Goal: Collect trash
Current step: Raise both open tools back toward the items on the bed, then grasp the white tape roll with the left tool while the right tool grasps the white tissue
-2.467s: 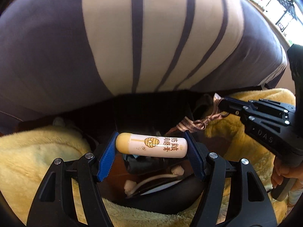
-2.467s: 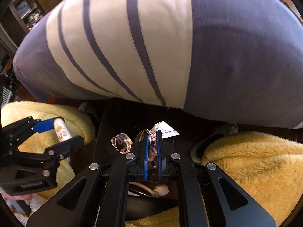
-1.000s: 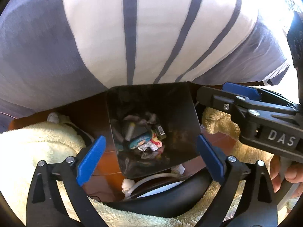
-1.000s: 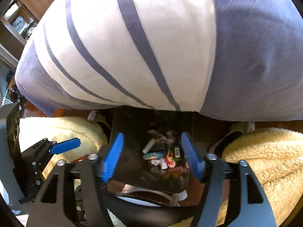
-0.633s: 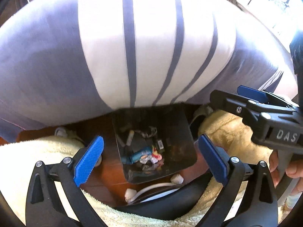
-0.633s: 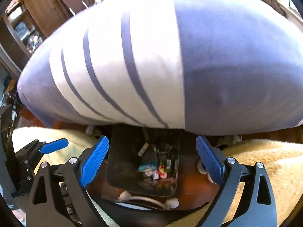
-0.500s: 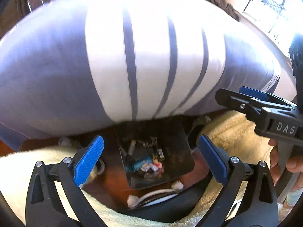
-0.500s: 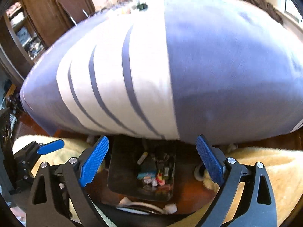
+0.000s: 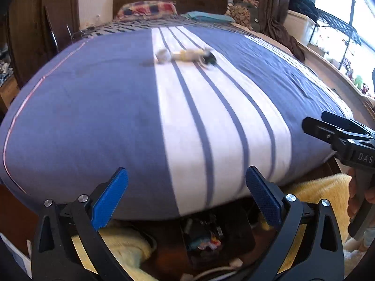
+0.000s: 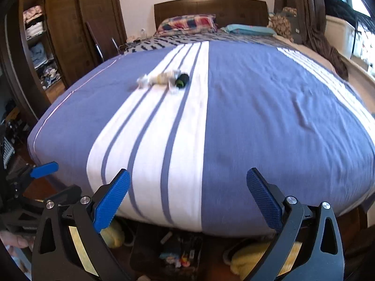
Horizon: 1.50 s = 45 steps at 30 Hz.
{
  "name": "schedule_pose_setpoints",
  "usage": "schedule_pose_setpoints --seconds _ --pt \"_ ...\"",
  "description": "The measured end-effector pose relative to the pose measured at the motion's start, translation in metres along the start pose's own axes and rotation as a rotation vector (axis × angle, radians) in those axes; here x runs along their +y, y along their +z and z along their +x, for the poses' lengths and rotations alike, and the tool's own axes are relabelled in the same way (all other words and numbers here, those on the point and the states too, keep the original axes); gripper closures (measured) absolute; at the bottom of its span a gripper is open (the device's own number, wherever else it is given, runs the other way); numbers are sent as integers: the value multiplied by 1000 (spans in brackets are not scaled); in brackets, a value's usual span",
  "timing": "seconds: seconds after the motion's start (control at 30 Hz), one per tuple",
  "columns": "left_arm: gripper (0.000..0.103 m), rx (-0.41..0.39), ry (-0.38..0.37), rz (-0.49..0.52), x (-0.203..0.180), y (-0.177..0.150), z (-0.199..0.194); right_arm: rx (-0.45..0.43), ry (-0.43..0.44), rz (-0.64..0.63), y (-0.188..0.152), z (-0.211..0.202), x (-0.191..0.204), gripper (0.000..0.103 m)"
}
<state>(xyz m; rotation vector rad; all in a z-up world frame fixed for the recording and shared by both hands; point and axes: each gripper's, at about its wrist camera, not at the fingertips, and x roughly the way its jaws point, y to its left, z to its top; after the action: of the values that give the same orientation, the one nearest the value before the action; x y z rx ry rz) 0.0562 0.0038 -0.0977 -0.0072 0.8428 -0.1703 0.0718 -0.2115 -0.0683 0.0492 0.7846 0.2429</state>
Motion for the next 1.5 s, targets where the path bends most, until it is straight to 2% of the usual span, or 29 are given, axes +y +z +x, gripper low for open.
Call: schedule_pose_setpoints --seconds 0.2,0.47,0.73,0.83,0.9,1.1,1.27,1.37,1.5 --pt "8 -18 33 -3 21 38 17 -5 -5 -7 37 19 -2 4" --pt "8 -1 52 -5 40 85 59 26 -25 9 78 71 -3 4" --pt "8 31 45 -1 48 111 99 35 -10 -1 115 125 7 5" --pt "8 35 43 2 49 118 108 22 -6 -26 129 139 13 19" --pt "8 36 39 2 50 124 114 26 8 -33 136 148 16 35" --pt "8 38 34 1 53 140 129 45 32 -60 160 178 24 57" --pt "8 50 29 -5 57 154 148 51 37 -65 165 191 24 67" --pt "8 53 25 -15 60 164 159 54 47 -74 166 193 24 82" --pt "8 45 34 -17 63 181 174 32 51 -85 168 186 22 84"
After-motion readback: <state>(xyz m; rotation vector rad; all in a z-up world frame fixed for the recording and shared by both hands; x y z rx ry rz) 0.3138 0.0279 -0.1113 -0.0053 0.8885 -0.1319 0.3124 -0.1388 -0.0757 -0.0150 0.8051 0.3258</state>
